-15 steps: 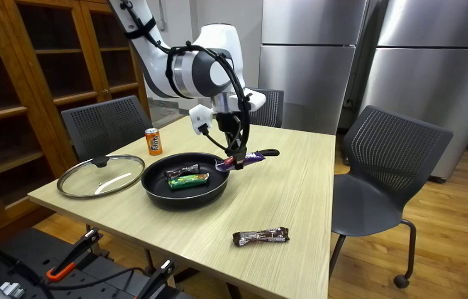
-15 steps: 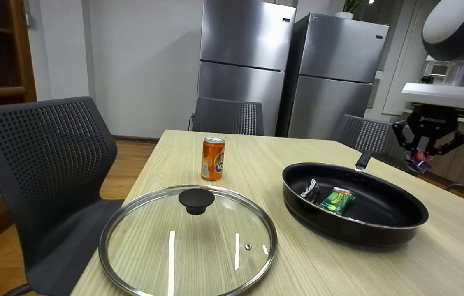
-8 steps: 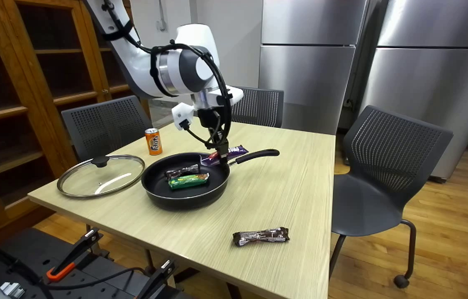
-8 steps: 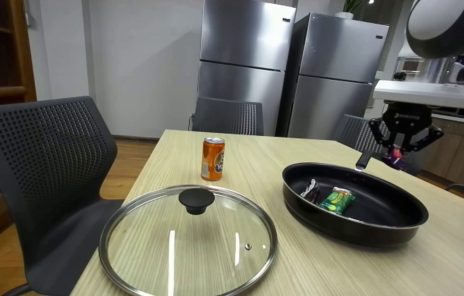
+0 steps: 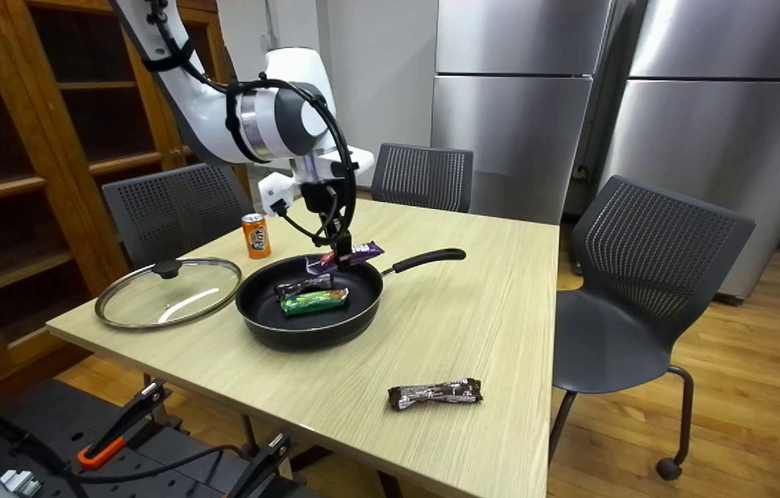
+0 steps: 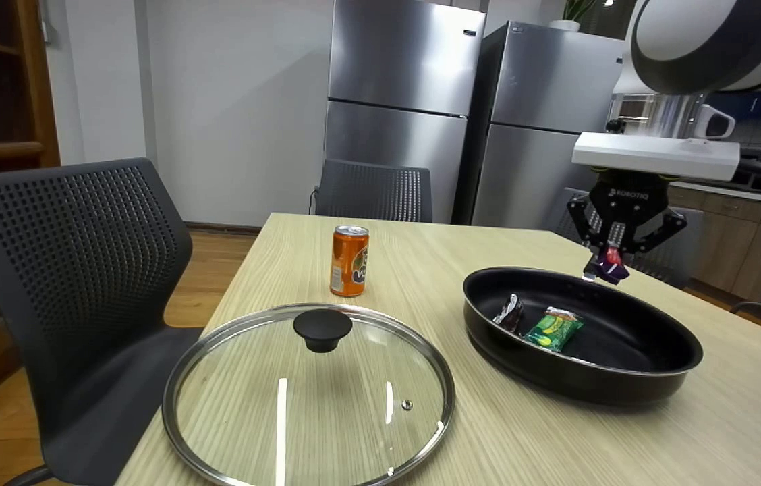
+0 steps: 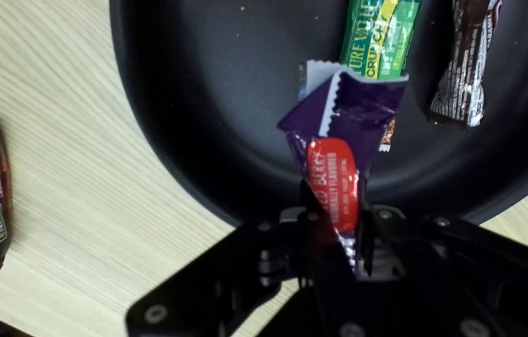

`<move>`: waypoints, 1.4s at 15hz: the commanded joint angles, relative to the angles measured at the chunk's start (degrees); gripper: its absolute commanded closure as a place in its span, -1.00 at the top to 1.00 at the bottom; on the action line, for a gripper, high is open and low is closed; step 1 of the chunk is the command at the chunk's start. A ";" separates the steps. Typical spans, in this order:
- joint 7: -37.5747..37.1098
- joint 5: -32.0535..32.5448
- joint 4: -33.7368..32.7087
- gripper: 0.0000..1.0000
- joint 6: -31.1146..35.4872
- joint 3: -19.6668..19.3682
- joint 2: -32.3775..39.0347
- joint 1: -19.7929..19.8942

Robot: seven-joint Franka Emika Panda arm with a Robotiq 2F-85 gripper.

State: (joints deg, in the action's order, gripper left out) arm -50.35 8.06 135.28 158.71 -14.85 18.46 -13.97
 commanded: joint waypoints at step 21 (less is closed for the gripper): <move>-1.25 -4.83 -8.78 -0.92 -10.18 6.54 12.09 0.46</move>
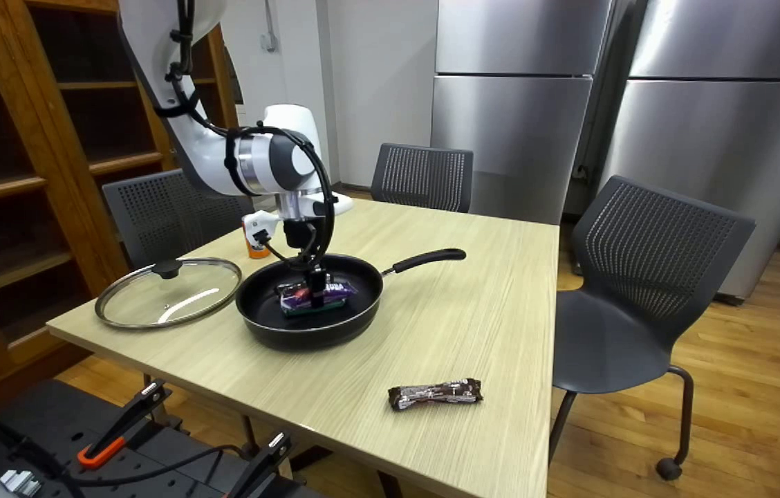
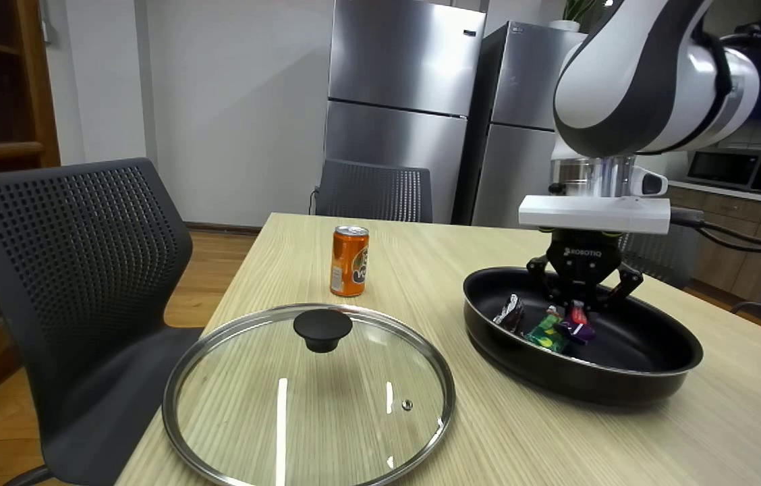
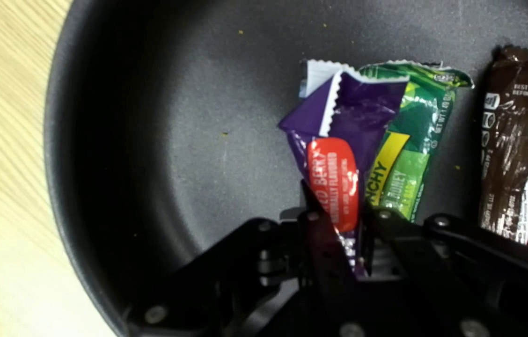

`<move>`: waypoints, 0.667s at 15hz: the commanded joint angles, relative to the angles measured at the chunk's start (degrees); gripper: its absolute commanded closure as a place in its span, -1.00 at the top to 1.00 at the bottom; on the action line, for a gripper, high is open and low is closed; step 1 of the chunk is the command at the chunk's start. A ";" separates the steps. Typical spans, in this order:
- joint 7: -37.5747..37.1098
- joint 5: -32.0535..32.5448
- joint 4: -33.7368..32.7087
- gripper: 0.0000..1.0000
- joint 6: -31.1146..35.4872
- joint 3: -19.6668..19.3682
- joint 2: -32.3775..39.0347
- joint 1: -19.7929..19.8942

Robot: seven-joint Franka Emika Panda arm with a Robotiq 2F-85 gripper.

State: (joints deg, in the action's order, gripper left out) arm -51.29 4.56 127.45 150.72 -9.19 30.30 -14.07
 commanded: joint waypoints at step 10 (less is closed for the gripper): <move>-0.11 -2.92 0.54 -0.15 -1.29 0.93 -0.48 0.81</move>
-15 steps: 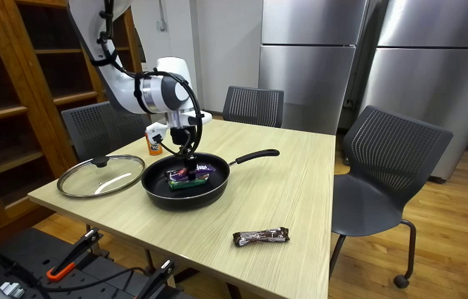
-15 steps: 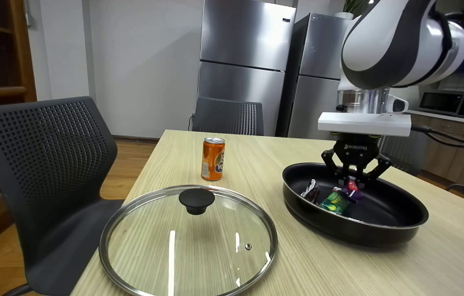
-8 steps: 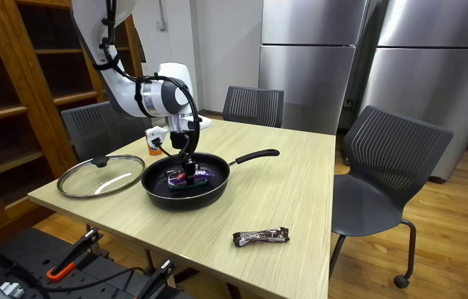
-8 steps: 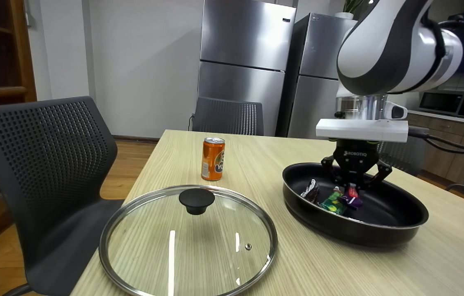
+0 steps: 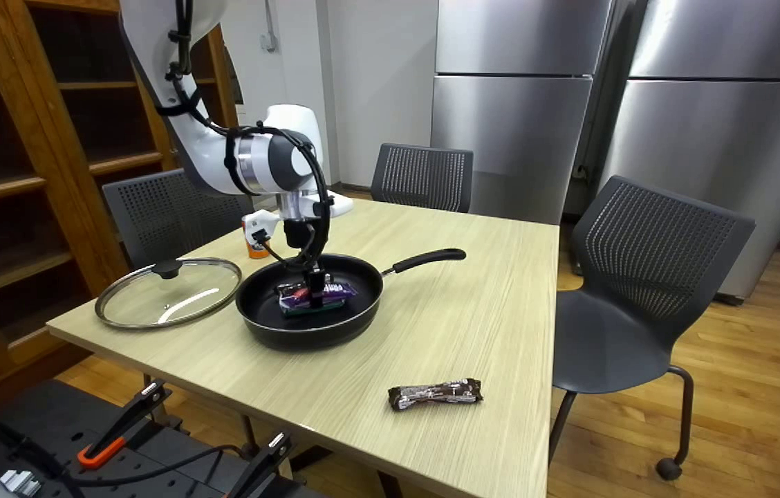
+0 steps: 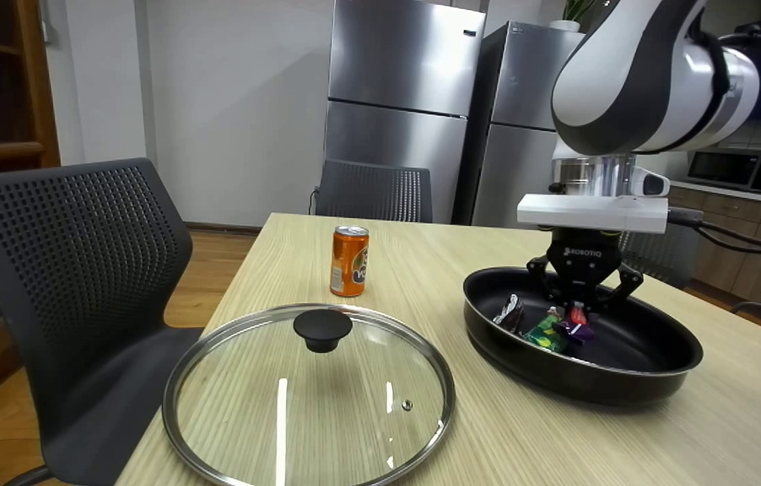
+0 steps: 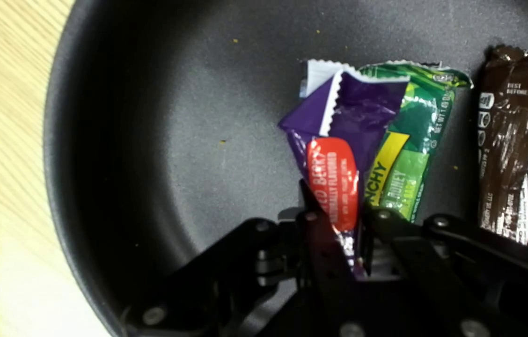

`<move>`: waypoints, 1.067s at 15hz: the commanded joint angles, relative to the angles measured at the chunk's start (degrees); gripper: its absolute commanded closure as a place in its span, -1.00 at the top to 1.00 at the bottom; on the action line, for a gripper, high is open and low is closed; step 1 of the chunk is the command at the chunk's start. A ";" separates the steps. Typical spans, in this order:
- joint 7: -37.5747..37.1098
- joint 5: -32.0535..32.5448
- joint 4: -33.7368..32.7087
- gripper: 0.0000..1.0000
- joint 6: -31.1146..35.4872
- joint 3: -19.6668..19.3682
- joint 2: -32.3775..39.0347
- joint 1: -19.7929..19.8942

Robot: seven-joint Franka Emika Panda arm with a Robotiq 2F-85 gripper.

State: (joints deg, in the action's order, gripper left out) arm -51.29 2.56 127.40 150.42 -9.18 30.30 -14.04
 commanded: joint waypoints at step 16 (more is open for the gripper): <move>-1.28 0.68 11.11 1.00 7.38 -3.19 -11.15 0.76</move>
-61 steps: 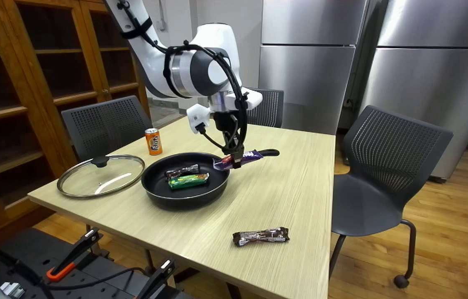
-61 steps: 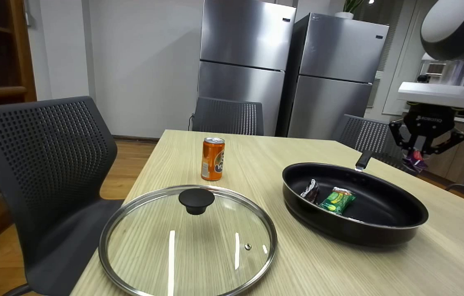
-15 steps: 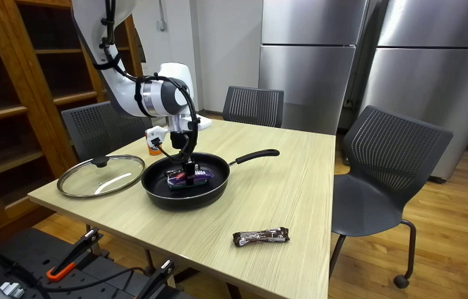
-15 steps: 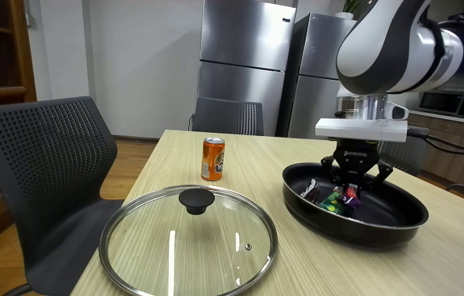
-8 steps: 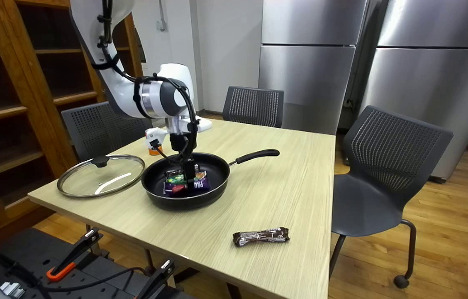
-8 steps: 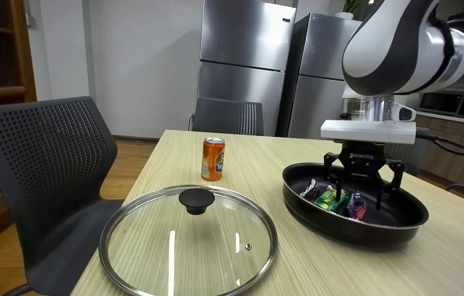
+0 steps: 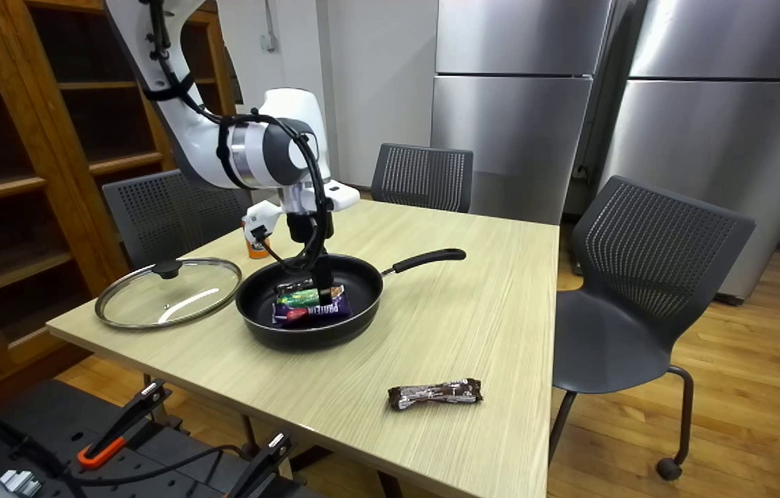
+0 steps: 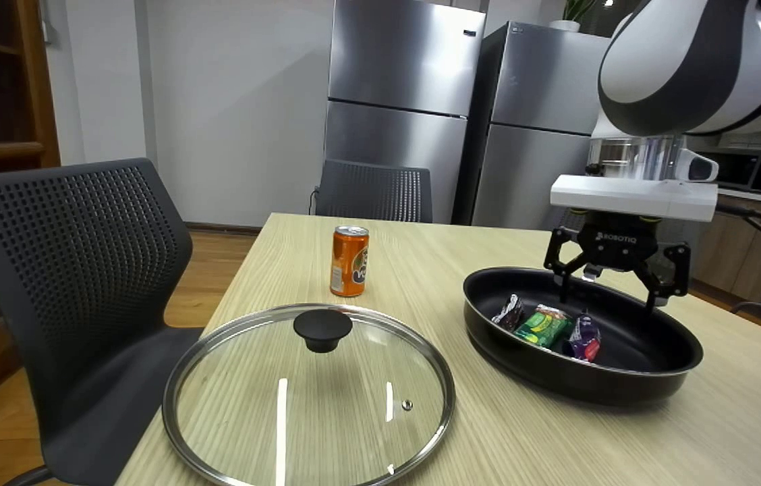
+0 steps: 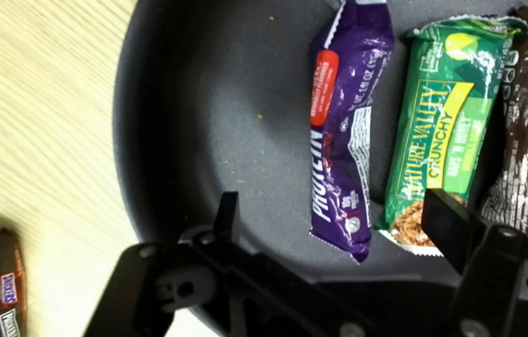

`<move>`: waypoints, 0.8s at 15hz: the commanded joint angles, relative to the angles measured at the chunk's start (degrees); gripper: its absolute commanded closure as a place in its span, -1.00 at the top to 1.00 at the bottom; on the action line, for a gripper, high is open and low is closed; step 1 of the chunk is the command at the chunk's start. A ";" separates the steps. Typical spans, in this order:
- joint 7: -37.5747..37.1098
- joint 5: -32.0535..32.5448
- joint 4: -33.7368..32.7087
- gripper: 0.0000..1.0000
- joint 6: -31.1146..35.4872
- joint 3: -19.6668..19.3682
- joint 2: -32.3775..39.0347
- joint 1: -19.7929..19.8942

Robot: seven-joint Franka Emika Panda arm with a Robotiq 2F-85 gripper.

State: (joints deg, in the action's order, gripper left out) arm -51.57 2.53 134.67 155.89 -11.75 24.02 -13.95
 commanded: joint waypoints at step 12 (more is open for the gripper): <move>3.96 -0.99 10.44 1.00 8.23 -2.57 -12.45 9.61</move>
State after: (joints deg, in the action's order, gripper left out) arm -50.50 2.55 142.28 162.91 -14.85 14.81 -7.32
